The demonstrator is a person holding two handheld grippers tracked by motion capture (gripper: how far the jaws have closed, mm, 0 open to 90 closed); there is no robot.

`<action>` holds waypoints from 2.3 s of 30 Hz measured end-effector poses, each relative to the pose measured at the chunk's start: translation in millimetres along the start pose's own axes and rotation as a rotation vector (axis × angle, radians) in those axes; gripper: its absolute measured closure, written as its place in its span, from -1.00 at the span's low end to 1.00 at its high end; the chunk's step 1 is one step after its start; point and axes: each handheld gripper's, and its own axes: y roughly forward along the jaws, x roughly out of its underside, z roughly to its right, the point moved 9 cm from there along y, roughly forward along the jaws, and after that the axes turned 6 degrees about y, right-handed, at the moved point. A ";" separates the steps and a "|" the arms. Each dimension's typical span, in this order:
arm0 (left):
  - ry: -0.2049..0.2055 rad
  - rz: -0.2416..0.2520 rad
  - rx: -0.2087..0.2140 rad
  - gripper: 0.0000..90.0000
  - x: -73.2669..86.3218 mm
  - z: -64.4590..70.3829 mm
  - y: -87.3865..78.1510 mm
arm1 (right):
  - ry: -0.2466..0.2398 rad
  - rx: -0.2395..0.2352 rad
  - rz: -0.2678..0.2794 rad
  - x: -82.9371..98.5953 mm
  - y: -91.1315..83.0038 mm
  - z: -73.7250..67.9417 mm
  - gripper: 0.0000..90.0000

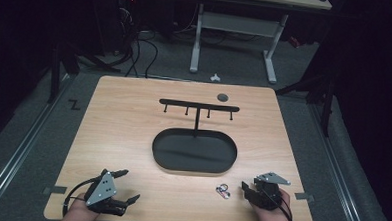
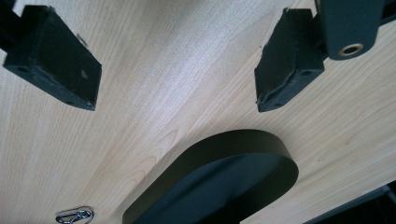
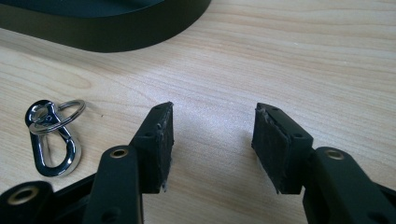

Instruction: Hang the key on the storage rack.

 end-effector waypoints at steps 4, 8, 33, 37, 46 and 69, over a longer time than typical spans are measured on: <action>0.000 0.001 0.002 -0.66 -0.3 0.0 -0.3 | -0.007 0.004 -0.007 0.0 0.1 -0.9 0.06; 0.001 0.002 0.001 -0.66 -0.5 0.2 -0.4 | -0.021 0.015 -0.015 -0.6 -0.4 -3.5 0.04; -0.001 0.000 0.001 -0.66 0.7 -0.3 -1.7 | -0.108 0.018 -0.173 -7.3 -1.9 -15.7 -0.10; -0.003 0.000 0.000 -0.66 0.7 -0.4 -1.3 | -0.121 0.016 -0.193 -7.2 -3.4 -14.0 -0.11; 0.000 -0.002 0.002 -0.66 0.8 0.2 -1.1 | -0.154 0.012 -0.258 -8.6 -10.1 -11.2 -0.10; 0.009 -0.005 0.010 -0.66 0.3 1.3 -1.4 | -0.227 0.039 -0.461 -3.7 -12.2 -19.8 -0.20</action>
